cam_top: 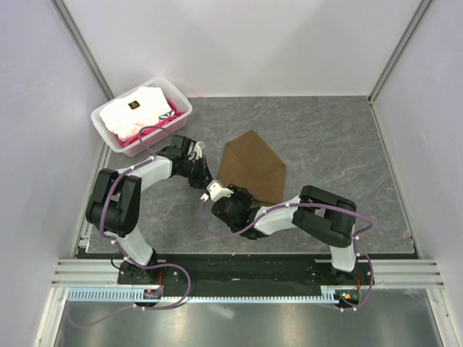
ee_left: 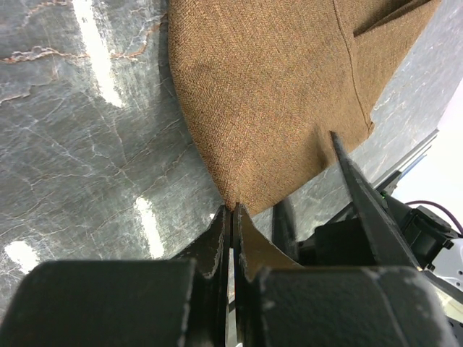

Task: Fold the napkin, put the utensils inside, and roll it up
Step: Roll the napkin with the utensil

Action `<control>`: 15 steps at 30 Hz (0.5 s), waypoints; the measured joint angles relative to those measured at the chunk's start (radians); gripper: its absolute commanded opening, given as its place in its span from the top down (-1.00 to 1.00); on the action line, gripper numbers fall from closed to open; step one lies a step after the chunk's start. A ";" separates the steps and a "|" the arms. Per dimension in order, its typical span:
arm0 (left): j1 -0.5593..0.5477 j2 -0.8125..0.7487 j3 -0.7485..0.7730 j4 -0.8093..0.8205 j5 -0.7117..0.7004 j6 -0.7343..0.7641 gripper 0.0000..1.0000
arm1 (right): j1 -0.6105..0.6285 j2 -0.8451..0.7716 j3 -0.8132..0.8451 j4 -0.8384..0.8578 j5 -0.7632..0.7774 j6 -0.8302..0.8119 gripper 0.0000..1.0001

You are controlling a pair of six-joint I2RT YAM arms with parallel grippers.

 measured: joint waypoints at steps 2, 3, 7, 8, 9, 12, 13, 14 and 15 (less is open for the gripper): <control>0.000 0.000 0.000 0.000 0.004 0.000 0.96 | -0.002 0.000 -0.013 0.014 -0.001 -0.010 0.30; 0.000 0.000 0.000 0.000 0.007 0.000 0.96 | -0.002 0.000 -0.017 0.019 -0.003 -0.018 0.43; 0.000 0.000 0.000 0.001 0.022 0.000 0.60 | -0.005 0.003 -0.027 0.039 -0.021 -0.066 0.65; 0.000 0.000 0.000 0.001 0.023 0.000 0.47 | -0.006 0.003 -0.029 0.041 -0.029 -0.077 0.67; 0.001 0.000 0.000 0.002 0.024 0.002 0.34 | -0.009 0.003 -0.029 0.043 -0.042 -0.088 0.72; 0.005 0.000 -0.003 0.008 0.027 0.002 -0.26 | -0.032 0.003 -0.030 0.034 -0.107 -0.111 0.76; 0.009 0.000 -0.007 0.013 0.027 -0.003 -0.34 | -0.044 0.003 -0.030 0.028 -0.131 -0.115 0.77; 0.015 -0.002 -0.017 0.029 0.029 -0.011 -0.37 | -0.055 0.001 -0.027 0.023 -0.150 -0.121 0.78; 0.022 -0.009 -0.035 0.049 0.031 -0.024 -0.41 | -0.068 -0.003 -0.022 0.009 -0.171 -0.123 0.81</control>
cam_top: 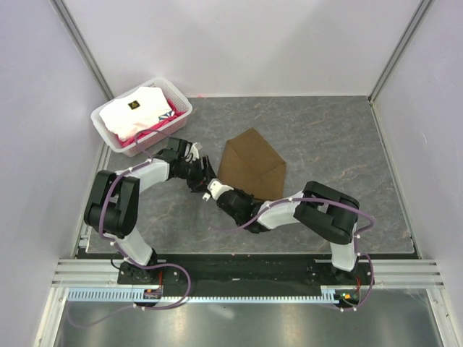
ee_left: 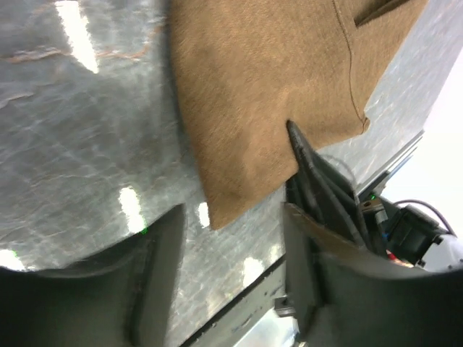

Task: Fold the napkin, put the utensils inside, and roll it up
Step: Roll the napkin with the utensil

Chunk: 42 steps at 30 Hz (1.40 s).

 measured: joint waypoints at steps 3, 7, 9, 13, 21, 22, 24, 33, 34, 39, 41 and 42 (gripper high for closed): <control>0.032 -0.050 -0.097 0.084 -0.002 -0.060 -0.46 | -0.038 -0.014 0.022 -0.047 -0.074 0.002 0.85; 0.054 -0.119 -0.212 0.161 -0.059 -0.124 -0.47 | -0.082 -0.031 0.068 -0.148 -0.185 0.016 0.98; 0.053 -0.159 -0.256 0.199 -0.097 -0.143 -0.49 | -0.098 -0.034 0.096 -0.204 -0.235 0.026 1.00; 0.053 -0.276 -0.344 0.279 -0.165 -0.155 -0.49 | -0.128 -0.048 0.138 -0.307 -0.338 0.054 1.00; 0.043 -0.472 -0.525 0.466 -0.195 -0.149 -0.49 | -0.197 -0.051 0.246 -0.526 -0.595 0.106 1.00; 0.037 -0.496 -0.552 0.497 -0.195 -0.143 -0.49 | -0.210 -0.050 0.257 -0.550 -0.632 0.111 1.00; 0.026 -0.531 -0.584 0.528 -0.189 -0.132 -0.48 | -0.235 -0.044 0.283 -0.597 -0.705 0.118 1.00; -0.011 -0.618 -0.619 0.619 -0.147 -0.042 -0.49 | -0.338 0.039 0.431 -0.792 -0.994 0.131 1.00; -0.017 -0.620 -0.619 0.632 -0.145 -0.034 -0.49 | -0.345 0.055 0.453 -0.819 -1.025 0.131 1.00; -0.051 -0.587 -0.618 0.685 -0.137 0.008 -0.48 | -0.377 0.123 0.542 -0.928 -1.150 0.129 1.00; -0.074 -0.554 -0.612 0.697 -0.136 0.032 -0.48 | -0.393 0.150 0.574 -0.966 -1.203 0.127 1.00; -0.085 -0.540 -0.611 0.701 -0.137 0.042 -0.48 | -0.399 0.160 0.584 -0.980 -1.221 0.126 1.00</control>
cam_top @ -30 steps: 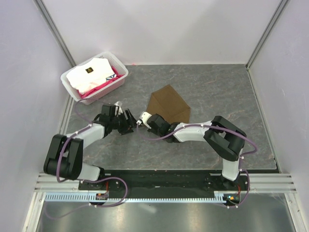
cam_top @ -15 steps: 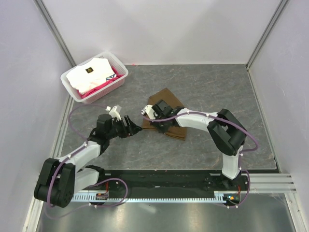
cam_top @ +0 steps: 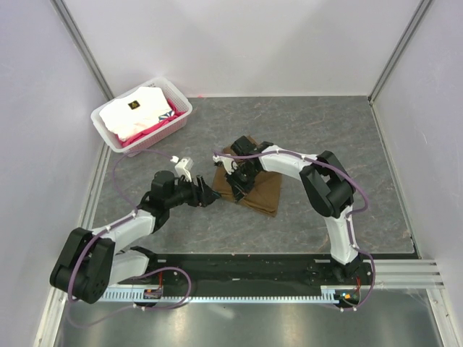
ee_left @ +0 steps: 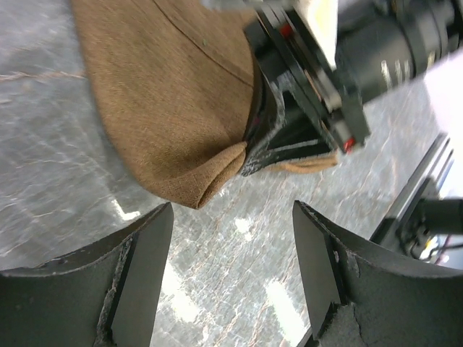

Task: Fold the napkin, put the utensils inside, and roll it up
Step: Roll the napkin with the utensil

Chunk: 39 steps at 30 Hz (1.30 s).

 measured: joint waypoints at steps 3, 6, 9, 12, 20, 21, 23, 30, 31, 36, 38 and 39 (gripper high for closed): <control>-0.019 0.025 0.000 0.022 0.000 0.024 -0.48 | -0.022 0.032 0.028 -0.045 -0.068 -0.004 1.00; -0.025 0.042 0.002 0.056 0.000 0.043 -0.48 | -0.043 0.063 0.055 -0.091 -0.129 -0.009 1.00; -0.028 0.060 0.003 0.090 0.000 0.055 -0.48 | -0.055 0.088 0.078 -0.132 -0.167 -0.019 1.00; -0.037 0.084 0.004 0.116 0.000 0.069 -0.49 | -0.066 0.109 0.096 -0.167 -0.201 -0.029 1.00; -0.053 0.174 0.025 0.162 0.025 0.085 -0.49 | -0.087 0.130 0.101 -0.214 -0.249 -0.042 1.00; -0.054 0.183 0.026 0.166 0.026 0.086 -0.47 | -0.089 0.133 0.101 -0.217 -0.254 -0.043 1.00; -0.054 0.201 0.033 0.170 0.032 0.086 -0.45 | -0.092 0.138 0.106 -0.224 -0.264 -0.045 1.00; -0.054 0.241 0.047 0.195 0.051 0.086 -0.33 | -0.101 0.148 0.112 -0.237 -0.276 -0.049 1.00; -0.054 0.246 0.047 0.198 0.051 0.086 -0.33 | -0.102 0.150 0.114 -0.239 -0.279 -0.049 1.00; -0.058 0.256 0.047 0.202 0.071 0.086 -0.32 | -0.108 0.158 0.117 -0.244 -0.296 -0.051 1.00; -0.063 0.256 0.047 0.202 0.076 0.086 -0.32 | -0.109 0.159 0.120 -0.246 -0.296 -0.051 1.00; -0.066 0.256 0.047 0.203 0.077 0.086 -0.29 | -0.109 0.161 0.122 -0.249 -0.296 -0.052 1.00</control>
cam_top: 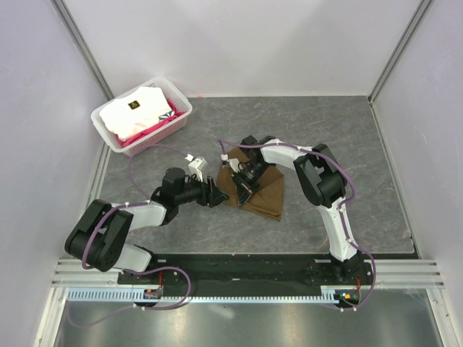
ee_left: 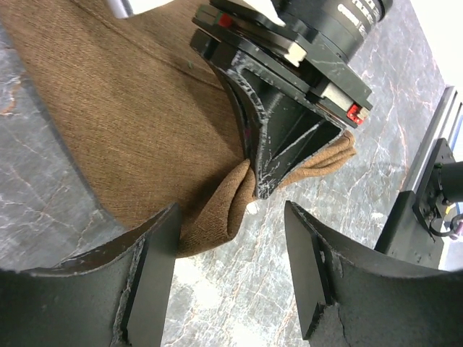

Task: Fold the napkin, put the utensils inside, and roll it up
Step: Roll the napkin with the utensil

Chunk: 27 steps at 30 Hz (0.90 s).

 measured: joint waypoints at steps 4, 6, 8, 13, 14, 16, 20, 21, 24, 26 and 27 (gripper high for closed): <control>-0.009 0.016 0.004 -0.001 0.000 0.000 -0.02 | -0.003 0.009 0.009 -0.011 -0.007 0.000 1.00; -0.011 0.029 0.010 -0.005 -0.001 0.002 0.12 | -0.006 0.010 0.009 -0.013 -0.011 0.000 1.00; -0.011 0.038 0.018 -0.016 -0.008 0.005 0.23 | -0.008 0.011 0.009 -0.016 -0.013 0.000 1.00; -0.012 0.040 0.040 -0.045 -0.034 0.009 0.51 | -0.010 0.012 0.009 -0.016 -0.018 -0.003 0.90; -0.012 0.042 0.045 -0.054 -0.037 0.010 0.62 | -0.011 0.012 0.009 -0.016 -0.018 -0.003 0.87; -0.014 0.051 0.055 -0.069 -0.046 0.011 0.79 | -0.013 0.012 0.009 -0.016 -0.019 -0.003 0.56; -0.015 0.067 0.071 -0.113 -0.074 0.014 0.96 | -0.023 0.007 0.006 -0.012 -0.047 0.002 0.13; -0.014 0.067 0.074 -0.129 -0.087 0.014 0.96 | -0.026 -0.002 -0.001 -0.003 -0.055 0.006 0.10; -0.014 0.066 0.080 -0.162 -0.116 0.014 0.96 | -0.038 -0.056 -0.052 0.061 -0.039 0.018 0.01; -0.014 0.066 0.083 -0.175 -0.125 0.011 0.96 | -0.048 -0.108 -0.100 0.114 -0.008 0.027 -0.04; -0.014 0.066 0.085 -0.182 -0.129 0.009 0.96 | -0.053 -0.138 -0.125 0.139 0.011 0.033 -0.05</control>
